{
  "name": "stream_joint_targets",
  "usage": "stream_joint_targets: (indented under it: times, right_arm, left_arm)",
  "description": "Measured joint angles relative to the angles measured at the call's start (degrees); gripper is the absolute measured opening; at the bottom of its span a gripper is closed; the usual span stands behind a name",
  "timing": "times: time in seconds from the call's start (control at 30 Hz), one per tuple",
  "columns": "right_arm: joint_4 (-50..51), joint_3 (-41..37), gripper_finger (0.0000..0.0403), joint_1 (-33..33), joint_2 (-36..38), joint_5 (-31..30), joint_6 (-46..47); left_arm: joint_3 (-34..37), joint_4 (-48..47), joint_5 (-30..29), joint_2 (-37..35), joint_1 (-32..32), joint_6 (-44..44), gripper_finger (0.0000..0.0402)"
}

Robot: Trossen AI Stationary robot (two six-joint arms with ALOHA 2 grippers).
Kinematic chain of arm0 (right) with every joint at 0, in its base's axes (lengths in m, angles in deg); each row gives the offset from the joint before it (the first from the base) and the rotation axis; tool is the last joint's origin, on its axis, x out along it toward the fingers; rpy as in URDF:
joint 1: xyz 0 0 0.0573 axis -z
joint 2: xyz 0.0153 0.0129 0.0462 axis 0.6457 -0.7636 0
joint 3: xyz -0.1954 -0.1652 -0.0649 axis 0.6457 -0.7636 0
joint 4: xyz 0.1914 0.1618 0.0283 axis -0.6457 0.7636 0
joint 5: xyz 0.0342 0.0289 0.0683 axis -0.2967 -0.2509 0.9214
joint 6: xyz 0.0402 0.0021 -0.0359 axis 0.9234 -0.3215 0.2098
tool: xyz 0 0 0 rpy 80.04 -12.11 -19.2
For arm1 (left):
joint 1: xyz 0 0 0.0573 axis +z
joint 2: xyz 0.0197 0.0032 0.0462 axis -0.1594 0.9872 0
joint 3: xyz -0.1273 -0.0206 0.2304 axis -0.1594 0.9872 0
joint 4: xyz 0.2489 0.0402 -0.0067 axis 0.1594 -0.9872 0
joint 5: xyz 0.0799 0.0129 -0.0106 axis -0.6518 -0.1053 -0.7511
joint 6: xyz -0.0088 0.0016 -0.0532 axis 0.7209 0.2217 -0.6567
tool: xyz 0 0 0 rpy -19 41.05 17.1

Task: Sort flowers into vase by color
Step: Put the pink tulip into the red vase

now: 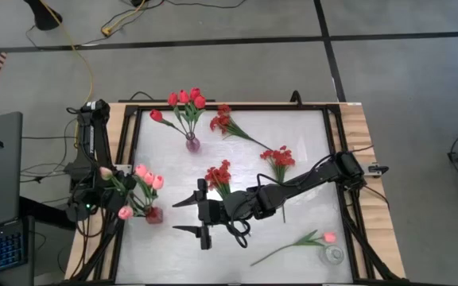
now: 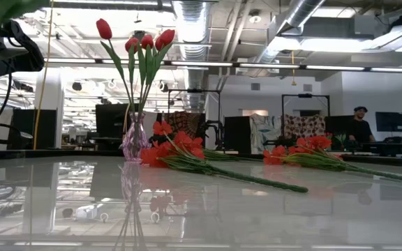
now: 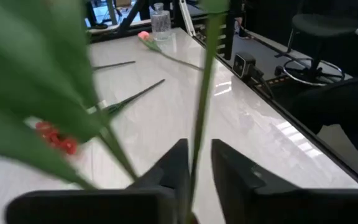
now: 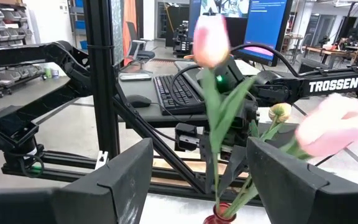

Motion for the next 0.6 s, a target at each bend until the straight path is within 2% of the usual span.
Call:
stream_joint_targets:
  times: [0.2,0.33,0.6]
  right_arm:
    - [0.26,0.00,0.0286,0.00,0.00,0.00,0.00]
    - [0.28,0.00,0.0286,0.00,0.00,0.00,0.00]
    - [0.28,0.01,0.0286,0.00,0.00,0.00,0.00]
  left_arm:
    - [-1.30,0.03,-0.58,0.00,0.00,0.54,0.0142]
    - [-3.34,0.25,2.64,0.00,0.02,0.94,0.0182]
    - [-5.71,0.36,3.65,0.00,0.02,1.98,0.0185]
